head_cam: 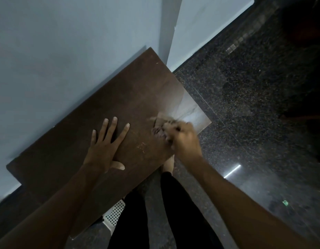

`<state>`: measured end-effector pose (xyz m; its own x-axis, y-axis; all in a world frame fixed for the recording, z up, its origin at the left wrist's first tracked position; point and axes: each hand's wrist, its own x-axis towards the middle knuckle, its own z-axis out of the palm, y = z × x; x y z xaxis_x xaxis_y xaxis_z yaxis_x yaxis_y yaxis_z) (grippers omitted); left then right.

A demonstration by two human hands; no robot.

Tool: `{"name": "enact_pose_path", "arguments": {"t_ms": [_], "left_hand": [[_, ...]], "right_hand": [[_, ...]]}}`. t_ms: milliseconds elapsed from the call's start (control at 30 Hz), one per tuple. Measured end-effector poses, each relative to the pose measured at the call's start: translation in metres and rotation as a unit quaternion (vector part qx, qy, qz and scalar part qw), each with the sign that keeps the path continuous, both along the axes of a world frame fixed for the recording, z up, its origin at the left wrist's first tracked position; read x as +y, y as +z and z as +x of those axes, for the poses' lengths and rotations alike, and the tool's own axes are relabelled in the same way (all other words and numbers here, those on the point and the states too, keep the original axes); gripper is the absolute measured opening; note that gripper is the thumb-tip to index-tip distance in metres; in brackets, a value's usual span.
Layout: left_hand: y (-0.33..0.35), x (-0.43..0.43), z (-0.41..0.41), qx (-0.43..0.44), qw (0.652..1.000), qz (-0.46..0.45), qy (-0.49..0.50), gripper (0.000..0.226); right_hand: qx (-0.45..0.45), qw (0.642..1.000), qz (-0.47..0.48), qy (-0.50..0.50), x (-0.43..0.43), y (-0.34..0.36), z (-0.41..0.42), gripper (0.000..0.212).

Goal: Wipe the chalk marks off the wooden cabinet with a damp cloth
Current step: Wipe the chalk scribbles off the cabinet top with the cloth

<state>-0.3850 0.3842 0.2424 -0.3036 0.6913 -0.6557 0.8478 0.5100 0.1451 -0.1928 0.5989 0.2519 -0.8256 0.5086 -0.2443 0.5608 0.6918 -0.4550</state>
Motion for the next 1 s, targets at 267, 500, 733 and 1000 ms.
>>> {"name": "enact_pose_path", "arguments": {"t_ms": [267,500,733,1000], "left_hand": [[0.005,0.003,0.002,0.014,1.0,-0.014,-0.008,0.159],[0.009,0.008,0.003,0.017,0.999,-0.037,-0.016,0.168],[0.007,0.01,0.002,0.002,1.0,-0.018,-0.005,0.179],[0.014,0.027,0.004,-0.008,0.988,-0.154,0.031,0.171]], "right_hand": [[0.038,0.982,0.031,-0.18,0.09,-0.007,-0.044,0.027],[-0.015,0.994,-0.045,-0.098,-0.006,0.004,-0.001,0.039],[-0.023,0.997,-0.06,-0.039,-0.032,0.006,0.017,0.053],[0.002,0.991,-0.029,-0.131,0.068,0.003,-0.083,0.042]]}}
